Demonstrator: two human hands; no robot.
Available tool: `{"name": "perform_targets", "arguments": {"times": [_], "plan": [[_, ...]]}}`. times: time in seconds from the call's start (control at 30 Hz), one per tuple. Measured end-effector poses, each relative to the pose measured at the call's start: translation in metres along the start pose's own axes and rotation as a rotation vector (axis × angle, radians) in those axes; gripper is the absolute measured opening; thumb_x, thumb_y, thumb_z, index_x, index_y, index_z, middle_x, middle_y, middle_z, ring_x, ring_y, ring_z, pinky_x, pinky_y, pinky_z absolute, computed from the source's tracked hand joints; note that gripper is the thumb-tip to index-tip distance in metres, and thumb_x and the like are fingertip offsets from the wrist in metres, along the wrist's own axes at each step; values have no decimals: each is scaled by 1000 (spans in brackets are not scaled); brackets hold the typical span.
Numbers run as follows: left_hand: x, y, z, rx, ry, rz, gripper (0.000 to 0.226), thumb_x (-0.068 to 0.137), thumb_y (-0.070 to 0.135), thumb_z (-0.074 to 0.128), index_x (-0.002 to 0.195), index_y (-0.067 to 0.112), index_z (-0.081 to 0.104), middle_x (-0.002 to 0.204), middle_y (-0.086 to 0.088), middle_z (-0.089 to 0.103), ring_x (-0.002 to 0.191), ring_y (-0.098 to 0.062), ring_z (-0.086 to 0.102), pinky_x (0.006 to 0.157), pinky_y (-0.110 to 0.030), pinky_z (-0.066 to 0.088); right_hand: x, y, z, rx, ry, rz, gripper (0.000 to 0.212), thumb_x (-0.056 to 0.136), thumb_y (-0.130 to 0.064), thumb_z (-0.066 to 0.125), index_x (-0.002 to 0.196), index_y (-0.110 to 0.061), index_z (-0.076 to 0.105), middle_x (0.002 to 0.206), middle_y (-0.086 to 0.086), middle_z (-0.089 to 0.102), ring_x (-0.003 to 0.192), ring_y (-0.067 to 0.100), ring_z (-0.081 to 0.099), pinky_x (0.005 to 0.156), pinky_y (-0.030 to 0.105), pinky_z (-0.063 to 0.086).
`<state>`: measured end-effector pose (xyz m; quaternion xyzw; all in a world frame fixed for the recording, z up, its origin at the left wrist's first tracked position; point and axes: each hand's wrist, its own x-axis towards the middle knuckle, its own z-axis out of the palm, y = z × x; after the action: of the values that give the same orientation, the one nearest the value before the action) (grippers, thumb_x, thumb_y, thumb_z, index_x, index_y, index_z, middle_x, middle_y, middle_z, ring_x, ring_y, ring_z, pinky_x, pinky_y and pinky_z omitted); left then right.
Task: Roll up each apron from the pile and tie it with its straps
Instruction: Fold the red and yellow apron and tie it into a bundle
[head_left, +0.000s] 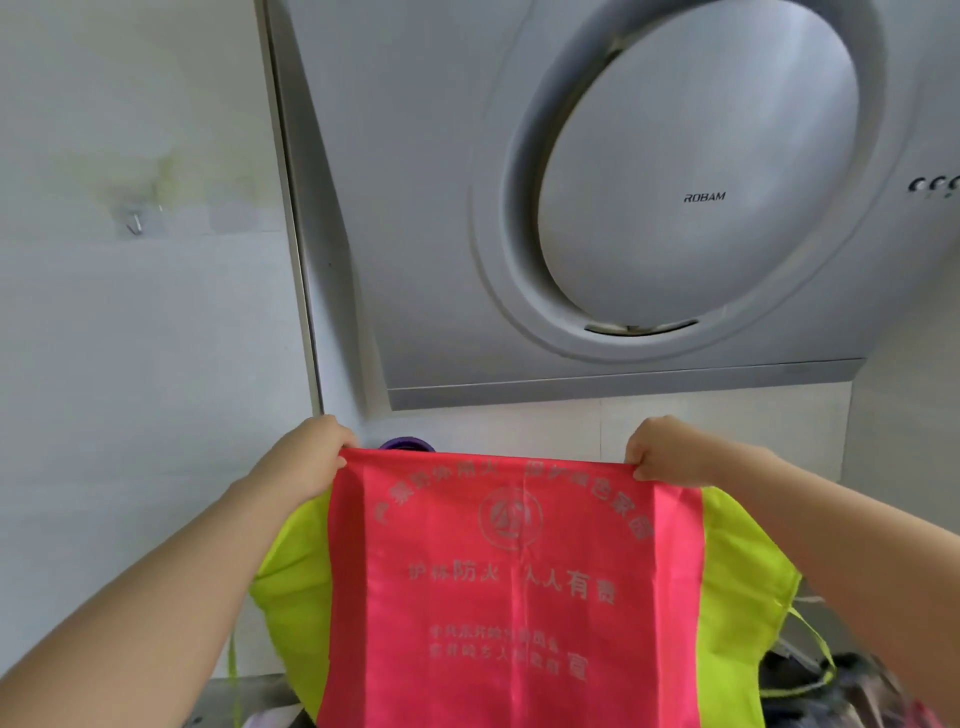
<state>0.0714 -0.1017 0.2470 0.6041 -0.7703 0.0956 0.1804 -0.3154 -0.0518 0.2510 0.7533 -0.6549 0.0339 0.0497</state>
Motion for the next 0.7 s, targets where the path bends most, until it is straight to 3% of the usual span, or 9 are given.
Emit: {"name": "perform_targets", "arguments": {"times": [0.07,0.17,0.23,0.3,0.33,0.4,0.5,0.63,0.7], "plan": [[5,5,-9,-70,256,-24,20,89,1,52,96,10,68,98,-7,54,87,-27,57,75,-34,46,10,6,-12,42,263,33,18,86,-9,58,98,-8,71,103,11,69,103,31,60,81,30,44],[3,13,-29,-279,742,-24,24,90,-2,52,105,8,68,104,-11,55,83,-27,54,75,-33,44,14,11,-23,154,917,47,18,82,-3,58,91,-9,72,88,17,67,86,39,62,70,40,51],[-1,8,-26,-247,706,-23,21,88,-1,57,102,5,72,100,-15,60,88,-33,60,80,-39,48,10,12,-19,42,812,98,22,84,-6,55,95,-15,72,91,14,66,90,37,61,71,38,50],[-6,3,-10,-130,466,-85,14,90,8,61,94,5,73,95,-15,64,90,-37,62,77,-42,48,9,11,-6,-100,396,240,25,88,-14,49,101,-24,69,89,7,61,104,31,57,72,32,43],[-8,3,-7,-101,422,-90,15,91,13,61,92,4,73,91,-15,66,89,-38,62,74,-42,47,8,12,-3,-156,317,261,26,90,-15,48,103,-26,67,86,3,58,108,27,54,74,31,40],[-10,4,-14,-115,507,-84,15,91,16,63,91,4,72,87,-18,69,85,-40,63,71,-41,46,10,13,-11,-232,397,246,27,90,-17,49,106,-28,68,95,1,64,110,25,52,83,30,40],[-4,2,-37,-165,713,-56,11,88,12,66,90,3,73,83,-20,71,79,-40,65,69,-40,47,13,18,-30,-16,666,253,21,91,-24,55,105,-20,70,107,13,67,104,35,58,81,35,43],[-2,3,-29,-40,424,-78,15,86,19,68,92,5,71,87,-19,70,85,-38,64,72,-40,49,17,20,-21,105,368,237,19,86,-16,57,102,-17,69,106,13,67,100,34,61,76,36,50],[1,2,-26,-59,412,-93,15,85,18,70,89,3,67,86,-19,68,84,-38,62,70,-40,48,21,22,-16,157,449,248,20,83,-7,52,97,-9,66,101,18,67,94,37,62,74,39,51]]}}
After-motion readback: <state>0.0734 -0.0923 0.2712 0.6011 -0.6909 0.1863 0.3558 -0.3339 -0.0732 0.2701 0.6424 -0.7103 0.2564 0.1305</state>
